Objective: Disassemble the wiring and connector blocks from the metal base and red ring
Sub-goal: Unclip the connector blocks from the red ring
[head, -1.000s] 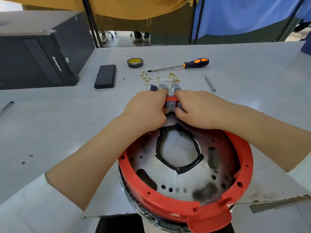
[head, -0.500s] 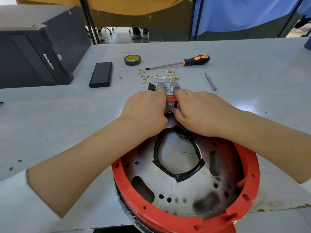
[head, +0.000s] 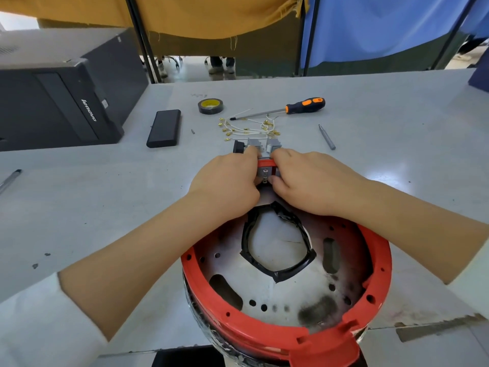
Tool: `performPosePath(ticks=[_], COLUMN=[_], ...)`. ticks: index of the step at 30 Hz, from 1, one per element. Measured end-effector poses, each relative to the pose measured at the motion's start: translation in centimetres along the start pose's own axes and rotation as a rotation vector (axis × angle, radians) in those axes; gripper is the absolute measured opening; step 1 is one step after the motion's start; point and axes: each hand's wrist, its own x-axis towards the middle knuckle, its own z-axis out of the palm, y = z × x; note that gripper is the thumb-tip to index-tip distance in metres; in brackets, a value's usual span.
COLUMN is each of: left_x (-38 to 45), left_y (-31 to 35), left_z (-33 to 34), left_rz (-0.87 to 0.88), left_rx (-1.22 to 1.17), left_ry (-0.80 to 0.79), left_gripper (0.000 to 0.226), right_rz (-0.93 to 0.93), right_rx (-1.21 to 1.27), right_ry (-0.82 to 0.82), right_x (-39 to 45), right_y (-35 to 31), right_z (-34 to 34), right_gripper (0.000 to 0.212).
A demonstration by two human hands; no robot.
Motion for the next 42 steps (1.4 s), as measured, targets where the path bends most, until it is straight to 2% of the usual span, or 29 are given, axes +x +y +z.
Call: performPosePath(ticks=[3,7,25,31,36,38,42], left_x=[0.1,0.1,0.3,0.3,0.2,0.2,0.2], left_y=[-0.3,0.0,1.3,0.6,0.4,0.3,0.2], left_z=[0.1,0.1,0.0,-0.1,-0.1,-0.1,0.2], left_rz=[0.002,-0.011,-0.104,-0.080,-0.082,-0.080,-0.056], left_rx=[-0.019,0.076,0.132,0.058,-0.002,-0.013,-0.017], left_ry=[0.006,0.029,0.077,0.060,0.056,0.057,0.077], left_gripper=[0.026,0.016,0.029,0.023,0.032,0.033,0.027], right_rz=[0.007,0.013,-0.001,0.016,0.212,0.302,0.379], right_rx=[-0.006,-0.018,-0.137,0.002,0.150,0.301,0.711], right_ry=[-0.004,-0.005,0.091,0.067,-0.003,-0.091,-0.175], right_x=[0.0,0.2,0.5,0.3,0.4,0.8,2.0], right_y=[0.0,0.0,-0.5,-0.1,-0.5,-0.5,0.1], right_z=[0.0,0.1,0.5,0.1,-0.3,-0.8,-1.7], right_gripper=[0.019,0.023,0.024,0.018,0.036,0.044,0.038])
